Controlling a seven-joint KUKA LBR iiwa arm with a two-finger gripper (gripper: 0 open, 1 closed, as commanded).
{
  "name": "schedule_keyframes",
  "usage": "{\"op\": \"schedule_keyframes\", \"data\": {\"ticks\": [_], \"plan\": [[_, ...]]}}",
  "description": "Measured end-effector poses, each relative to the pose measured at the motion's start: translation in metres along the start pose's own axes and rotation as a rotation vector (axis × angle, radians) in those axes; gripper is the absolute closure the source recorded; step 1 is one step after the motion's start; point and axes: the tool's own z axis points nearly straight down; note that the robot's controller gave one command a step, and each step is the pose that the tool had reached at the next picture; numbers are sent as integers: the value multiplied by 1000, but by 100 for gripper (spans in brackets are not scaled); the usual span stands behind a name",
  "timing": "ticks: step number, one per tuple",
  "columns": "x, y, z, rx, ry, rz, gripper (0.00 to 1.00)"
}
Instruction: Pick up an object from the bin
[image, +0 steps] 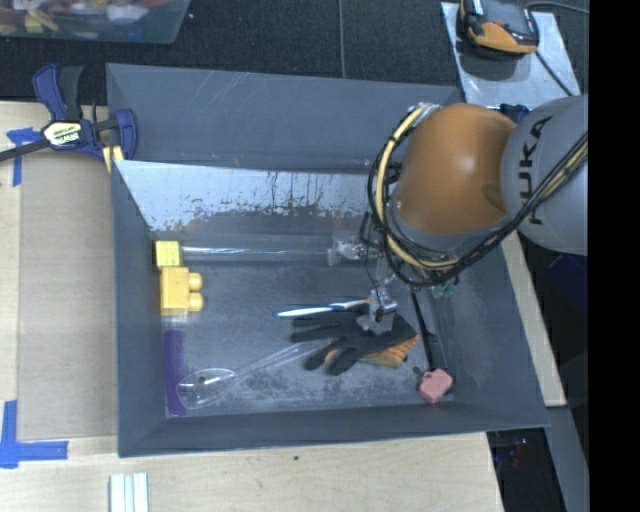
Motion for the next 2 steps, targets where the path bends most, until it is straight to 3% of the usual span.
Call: {"op": "schedule_keyframes", "data": {"ticks": [1, 2], "plan": [[6, 6, 25, 1, 3, 88, 0], [-4, 0, 70, 4, -3, -77, 0]]}}
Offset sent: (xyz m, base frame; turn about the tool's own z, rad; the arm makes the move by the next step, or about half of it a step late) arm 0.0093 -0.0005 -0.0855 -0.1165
